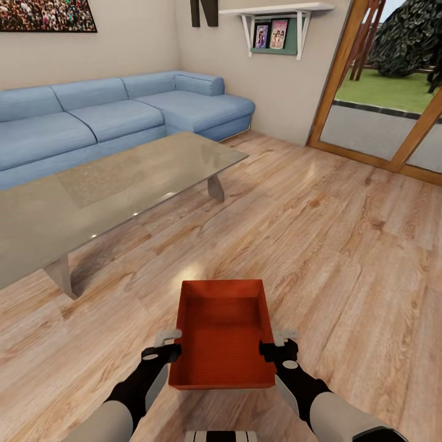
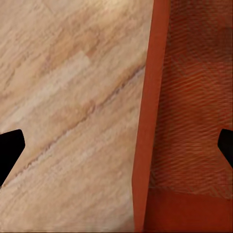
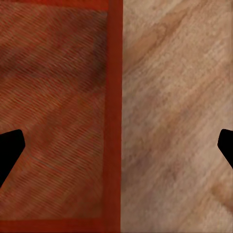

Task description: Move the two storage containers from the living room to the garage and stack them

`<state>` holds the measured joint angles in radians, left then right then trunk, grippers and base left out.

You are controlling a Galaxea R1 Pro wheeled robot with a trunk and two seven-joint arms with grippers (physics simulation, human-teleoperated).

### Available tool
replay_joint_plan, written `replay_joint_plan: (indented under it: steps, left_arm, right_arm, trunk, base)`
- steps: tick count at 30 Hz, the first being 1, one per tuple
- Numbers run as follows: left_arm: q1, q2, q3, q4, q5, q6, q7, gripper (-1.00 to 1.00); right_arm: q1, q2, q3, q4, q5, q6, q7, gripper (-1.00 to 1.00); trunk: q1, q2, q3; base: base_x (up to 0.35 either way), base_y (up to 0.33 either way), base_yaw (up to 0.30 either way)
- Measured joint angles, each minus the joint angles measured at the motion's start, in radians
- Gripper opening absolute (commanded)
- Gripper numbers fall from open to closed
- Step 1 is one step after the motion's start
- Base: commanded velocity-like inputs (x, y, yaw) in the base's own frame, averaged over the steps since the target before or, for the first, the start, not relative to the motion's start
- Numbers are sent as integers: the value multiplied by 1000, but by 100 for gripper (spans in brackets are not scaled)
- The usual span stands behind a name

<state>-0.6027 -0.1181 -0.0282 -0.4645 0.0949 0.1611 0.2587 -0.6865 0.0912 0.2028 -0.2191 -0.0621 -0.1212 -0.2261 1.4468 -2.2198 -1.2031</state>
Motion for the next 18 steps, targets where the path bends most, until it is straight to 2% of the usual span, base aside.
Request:
replay_joint_plan:
  steps: [6,8,10,13,18]
  left_arm:
    - [1,1,-12,13,0,3,-1,100]
    - [1,0,-57,19,0,5,-3,100]
    - [1,1,-78,21,0,4,-3,100]
    - [0,1,-93,21,1,-1,-3,100]
    - [0,3,-98,20,3,-5,-2,100]
  right_arm:
    - [0,1,0,0,1,-4,0,100]
    - [0,2,0,0,1,-5,0,100]
    - [0,3,0,0,1,-8,0,100]
    - [0,3,0,0,0,-18,0,100]
    - [0,3,0,0,0,-23,0,100]
  trunk:
    - [0,0,0]
    - [0,0,0]
    - [0,0,0]
    - [0,0,0]
    - [0,0,0]
  base:
    - [0,0,0]
    - [0,0,0]
    - [0,0,0]
    - [0,0,0]
    - [0,0,0]
